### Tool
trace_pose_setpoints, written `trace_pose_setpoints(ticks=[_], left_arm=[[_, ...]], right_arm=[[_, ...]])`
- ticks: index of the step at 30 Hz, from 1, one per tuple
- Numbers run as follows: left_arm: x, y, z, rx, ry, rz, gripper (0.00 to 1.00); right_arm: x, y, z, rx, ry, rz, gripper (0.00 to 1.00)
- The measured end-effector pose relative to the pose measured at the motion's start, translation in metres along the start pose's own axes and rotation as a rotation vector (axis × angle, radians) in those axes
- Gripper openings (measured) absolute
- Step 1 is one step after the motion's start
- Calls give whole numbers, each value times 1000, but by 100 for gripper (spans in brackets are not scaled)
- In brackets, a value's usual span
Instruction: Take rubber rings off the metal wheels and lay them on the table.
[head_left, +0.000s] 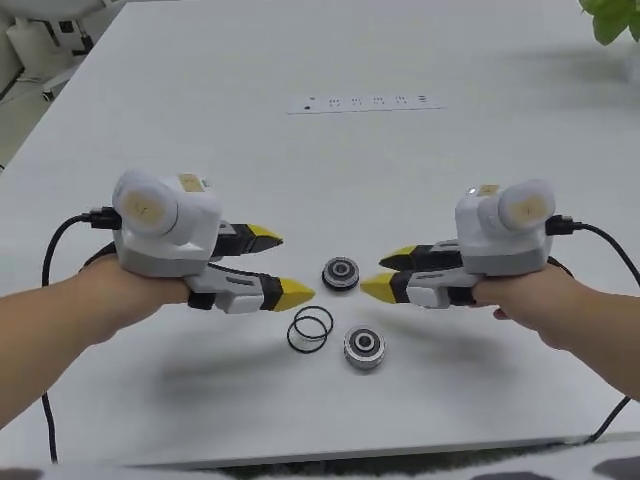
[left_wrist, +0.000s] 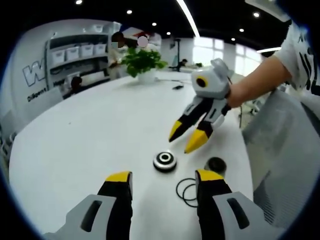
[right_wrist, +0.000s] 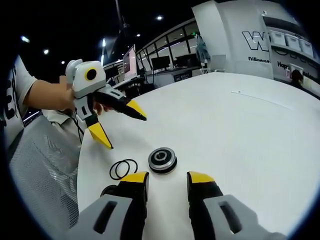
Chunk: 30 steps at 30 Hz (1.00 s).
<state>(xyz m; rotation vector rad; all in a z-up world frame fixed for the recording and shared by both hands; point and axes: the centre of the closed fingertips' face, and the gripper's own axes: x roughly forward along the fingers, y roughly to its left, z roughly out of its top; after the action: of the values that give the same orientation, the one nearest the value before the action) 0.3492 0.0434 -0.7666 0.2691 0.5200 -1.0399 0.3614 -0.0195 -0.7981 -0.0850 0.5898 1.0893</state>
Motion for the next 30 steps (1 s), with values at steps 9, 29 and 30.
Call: trace_pose_setpoints(ticks=[9,29,30], left_arm=[[12,0,-1,-3,15,-10,47],[42,-7,2,-5,37,-49,33],[44,-6,2,-4,40,-50,32]], right_arm=[[5,0,-3,-22,8,9,26],[6,-2,-3,-29,5,11,26],[6,-2,-3,-29,6,12,26]])
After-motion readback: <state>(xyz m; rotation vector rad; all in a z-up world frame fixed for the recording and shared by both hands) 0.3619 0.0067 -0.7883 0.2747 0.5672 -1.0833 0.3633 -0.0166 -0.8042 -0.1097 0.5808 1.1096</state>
